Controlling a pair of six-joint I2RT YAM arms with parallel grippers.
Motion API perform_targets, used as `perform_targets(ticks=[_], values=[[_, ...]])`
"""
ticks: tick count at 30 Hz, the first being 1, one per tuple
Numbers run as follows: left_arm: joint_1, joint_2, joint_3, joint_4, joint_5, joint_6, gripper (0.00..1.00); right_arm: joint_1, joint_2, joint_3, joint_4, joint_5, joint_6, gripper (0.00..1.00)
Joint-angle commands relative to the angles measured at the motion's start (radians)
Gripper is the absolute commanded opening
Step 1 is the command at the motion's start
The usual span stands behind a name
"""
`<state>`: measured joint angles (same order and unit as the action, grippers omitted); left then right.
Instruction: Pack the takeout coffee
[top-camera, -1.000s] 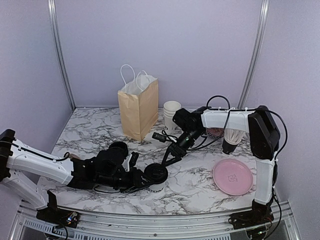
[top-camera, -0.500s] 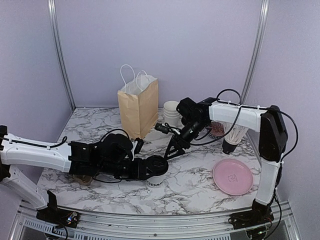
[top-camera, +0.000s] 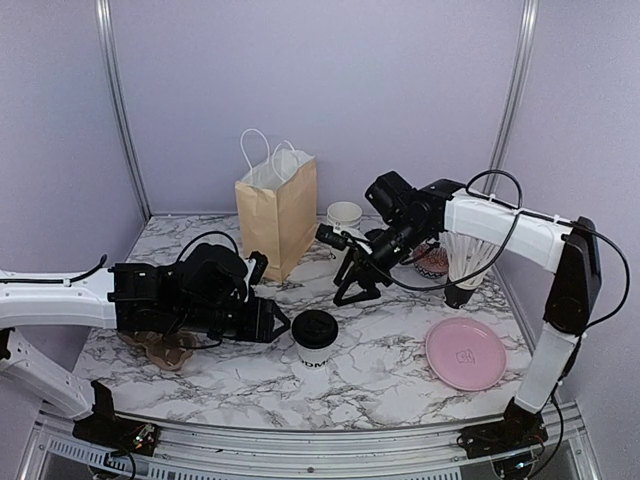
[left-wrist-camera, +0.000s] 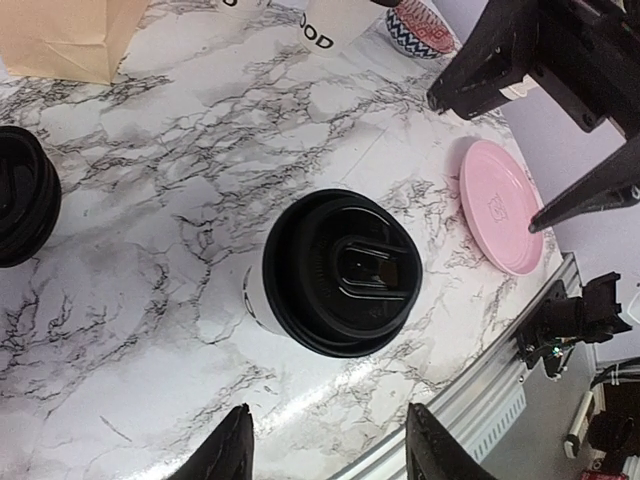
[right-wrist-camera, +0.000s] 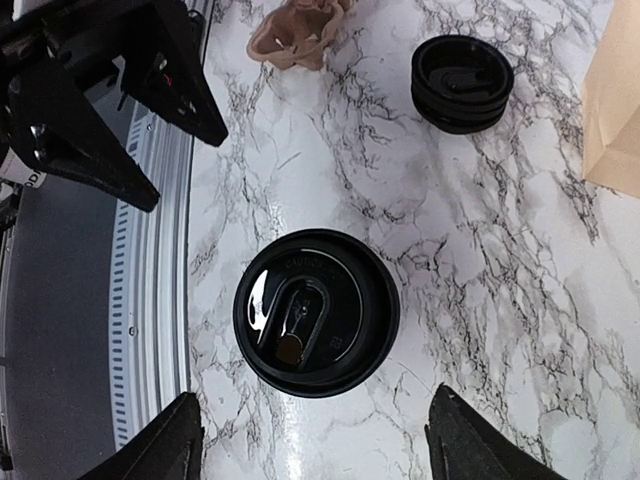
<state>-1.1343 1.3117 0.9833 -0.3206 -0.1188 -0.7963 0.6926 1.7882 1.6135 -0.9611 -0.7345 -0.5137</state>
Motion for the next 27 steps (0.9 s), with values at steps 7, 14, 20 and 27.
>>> perform_targets(ticks=[7, 14, 20, 27], values=[[0.039, -0.082, -0.03, -0.077, -0.222, 0.054, 0.66, 0.177, -0.047, -0.117, 0.163, 0.334, -0.114, 0.87], [0.093, -0.132, -0.054, -0.081, -0.242, 0.042, 0.68, 0.219, 0.035, -0.064, 0.164, 0.394, -0.1, 0.98], [0.104, -0.144, -0.075, -0.078, -0.243, 0.038, 0.67, 0.228, 0.077, -0.034, 0.151, 0.385, -0.092, 0.9], [0.113, -0.149, -0.092, -0.067, -0.235, 0.039, 0.67, 0.228, 0.098, -0.014, 0.131, 0.385, -0.078, 0.71]])
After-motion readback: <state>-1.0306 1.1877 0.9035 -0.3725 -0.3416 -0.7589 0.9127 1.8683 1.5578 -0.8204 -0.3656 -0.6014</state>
